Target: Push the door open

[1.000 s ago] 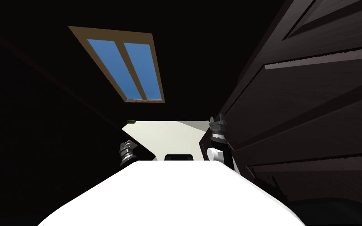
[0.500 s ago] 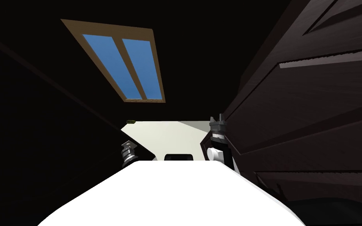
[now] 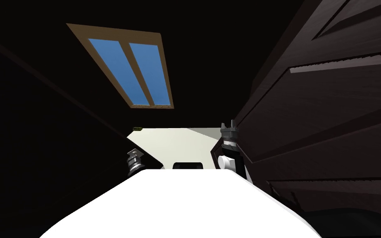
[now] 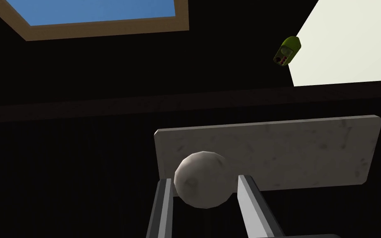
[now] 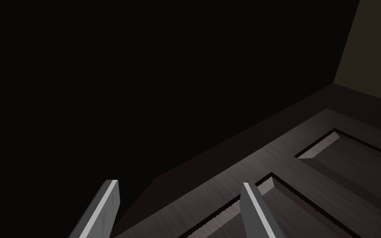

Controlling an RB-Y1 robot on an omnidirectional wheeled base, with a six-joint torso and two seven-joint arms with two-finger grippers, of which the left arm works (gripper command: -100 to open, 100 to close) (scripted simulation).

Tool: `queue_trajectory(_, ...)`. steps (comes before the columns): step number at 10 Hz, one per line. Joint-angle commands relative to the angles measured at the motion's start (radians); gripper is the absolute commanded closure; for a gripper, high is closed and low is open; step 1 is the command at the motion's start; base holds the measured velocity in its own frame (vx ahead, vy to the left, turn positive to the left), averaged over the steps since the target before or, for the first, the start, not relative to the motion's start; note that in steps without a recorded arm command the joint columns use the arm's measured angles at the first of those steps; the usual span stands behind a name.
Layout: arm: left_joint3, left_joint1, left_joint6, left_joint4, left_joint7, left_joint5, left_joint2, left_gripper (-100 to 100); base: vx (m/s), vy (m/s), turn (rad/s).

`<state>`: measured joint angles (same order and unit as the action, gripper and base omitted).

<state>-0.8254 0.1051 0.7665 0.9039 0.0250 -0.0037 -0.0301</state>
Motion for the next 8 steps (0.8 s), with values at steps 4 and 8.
queue_trajectory(4,-0.055,0.0,-0.005,0.006,-0.004,0.026,0.049,100,0.188,0.081,0.036)
queue_trajectory(8,-0.095,0.0,-0.015,0.008,-0.008,0.045,0.05,100,0.118,0.072,0.029)
